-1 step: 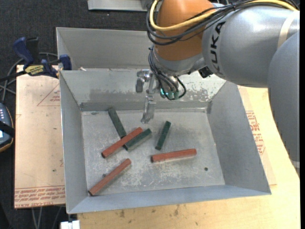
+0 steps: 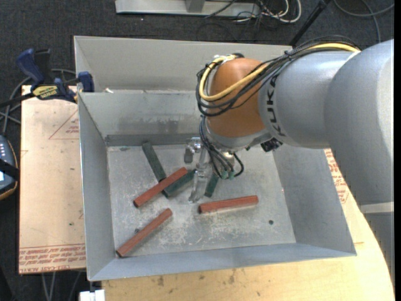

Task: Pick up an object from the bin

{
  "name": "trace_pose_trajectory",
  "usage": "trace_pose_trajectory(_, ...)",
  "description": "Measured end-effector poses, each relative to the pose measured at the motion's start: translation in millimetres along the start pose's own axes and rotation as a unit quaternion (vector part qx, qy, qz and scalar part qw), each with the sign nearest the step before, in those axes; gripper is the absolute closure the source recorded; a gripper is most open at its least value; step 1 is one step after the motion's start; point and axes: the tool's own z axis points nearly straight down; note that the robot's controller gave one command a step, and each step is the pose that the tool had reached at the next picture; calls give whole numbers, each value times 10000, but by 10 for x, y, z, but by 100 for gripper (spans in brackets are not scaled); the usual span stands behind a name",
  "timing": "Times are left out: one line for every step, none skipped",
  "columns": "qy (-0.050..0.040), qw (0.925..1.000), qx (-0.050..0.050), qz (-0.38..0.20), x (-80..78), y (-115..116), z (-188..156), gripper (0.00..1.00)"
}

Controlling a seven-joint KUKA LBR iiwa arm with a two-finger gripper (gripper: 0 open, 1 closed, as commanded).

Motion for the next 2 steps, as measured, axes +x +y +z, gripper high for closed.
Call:
trace_pose_trajectory(-39,9979,-9,-647,-85,325,414,0)
trace_pose_trajectory(-48,9980,-11,-636,-90,315,396,100)
